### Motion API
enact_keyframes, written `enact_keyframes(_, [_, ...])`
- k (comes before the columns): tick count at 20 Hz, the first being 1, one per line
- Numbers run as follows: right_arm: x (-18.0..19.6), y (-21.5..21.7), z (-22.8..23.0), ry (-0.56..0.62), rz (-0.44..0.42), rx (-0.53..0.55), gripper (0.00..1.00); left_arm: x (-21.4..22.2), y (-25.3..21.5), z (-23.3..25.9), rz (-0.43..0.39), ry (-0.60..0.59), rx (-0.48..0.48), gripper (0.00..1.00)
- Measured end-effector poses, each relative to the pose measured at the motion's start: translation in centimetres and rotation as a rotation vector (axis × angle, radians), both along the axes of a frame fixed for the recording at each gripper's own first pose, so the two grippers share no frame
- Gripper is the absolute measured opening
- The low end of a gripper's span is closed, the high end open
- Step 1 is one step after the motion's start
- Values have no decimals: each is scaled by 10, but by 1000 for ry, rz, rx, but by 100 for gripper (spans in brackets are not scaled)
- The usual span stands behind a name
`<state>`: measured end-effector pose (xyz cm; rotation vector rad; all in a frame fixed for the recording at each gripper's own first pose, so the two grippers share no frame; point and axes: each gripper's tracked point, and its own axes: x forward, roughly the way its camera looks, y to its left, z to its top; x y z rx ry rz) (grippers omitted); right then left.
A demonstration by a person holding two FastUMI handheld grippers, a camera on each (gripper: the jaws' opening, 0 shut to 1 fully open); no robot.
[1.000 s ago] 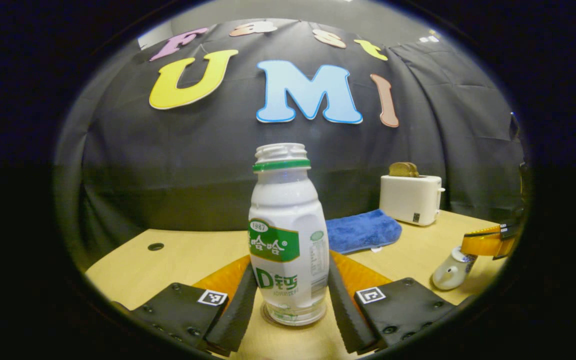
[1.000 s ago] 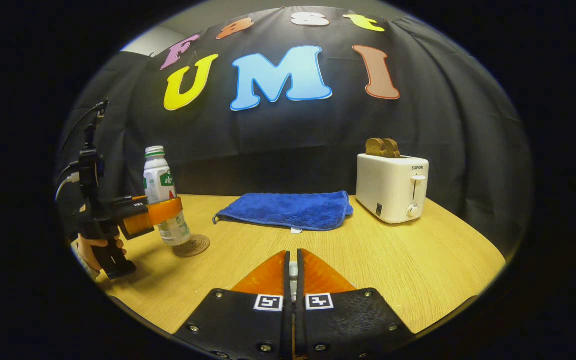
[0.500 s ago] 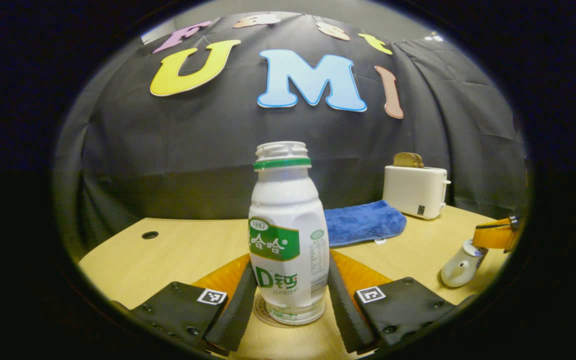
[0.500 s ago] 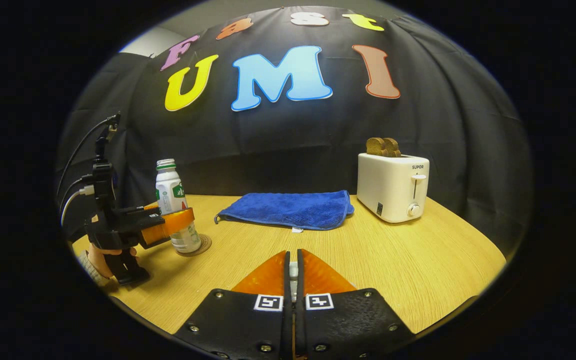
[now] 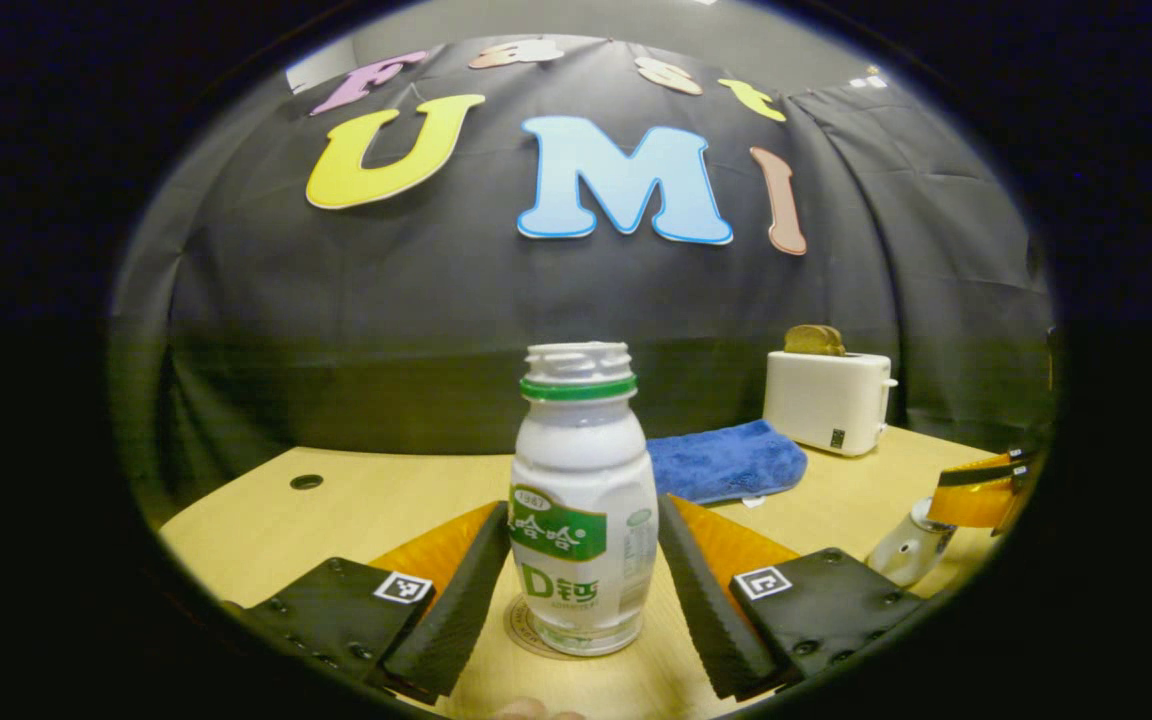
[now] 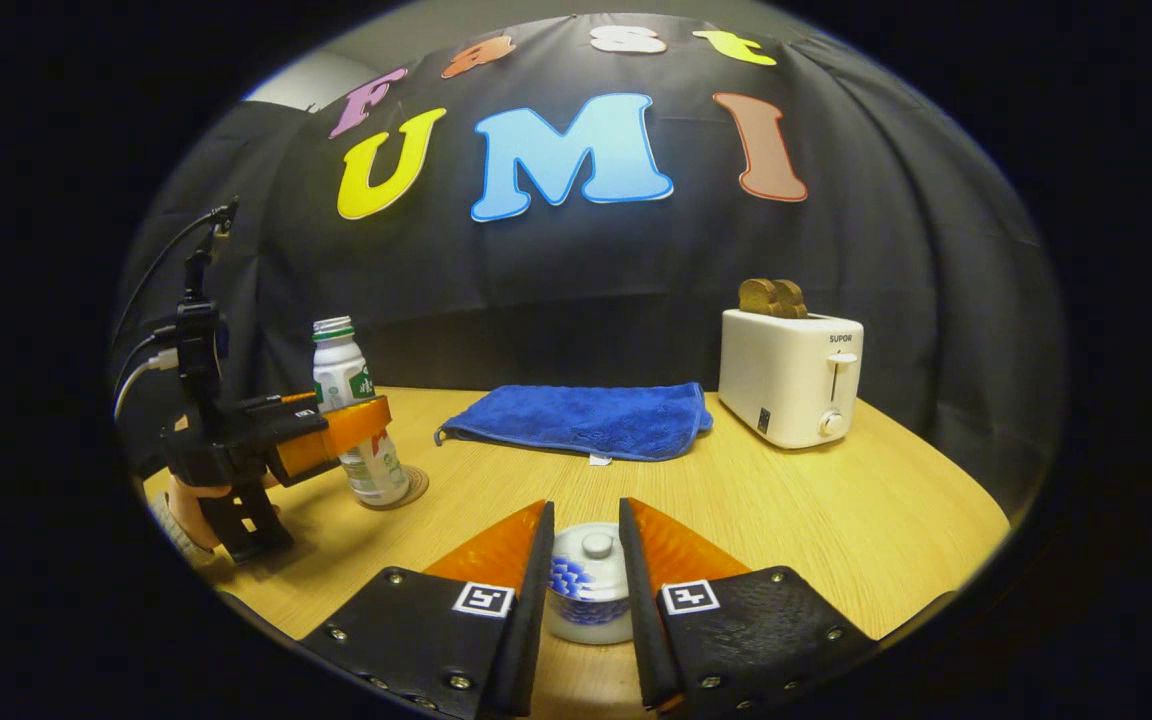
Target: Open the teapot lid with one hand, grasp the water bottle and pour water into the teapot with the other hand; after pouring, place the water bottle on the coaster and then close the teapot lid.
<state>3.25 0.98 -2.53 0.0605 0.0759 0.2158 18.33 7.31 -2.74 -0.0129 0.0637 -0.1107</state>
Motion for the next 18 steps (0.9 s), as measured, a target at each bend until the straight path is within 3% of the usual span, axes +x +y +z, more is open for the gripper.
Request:
enact_keyframes(2, [-5, 3, 11, -41, 14, 16, 39, -7, 2, 5, 30, -23, 29, 99])
enact_keyframes(4, [-9, 0, 23, -92, 4, 18, 66, -17, -2, 9, 21, -35, 35, 99])
enact_keyframes(10, [-33, 1, 49, -229, -29, 10, 69, -50, 2, 14, 66, -48, 65, 99])
enact_keyframes(13, [-51, -2, 46, -238, -63, 18, 69, -80, 4, 11, 123, -42, 49, 99])
enact_keyframes(18, [-83, 3, 30, -209, -67, 28, 69, -139, -16, 16, 116, -82, 5, 92])
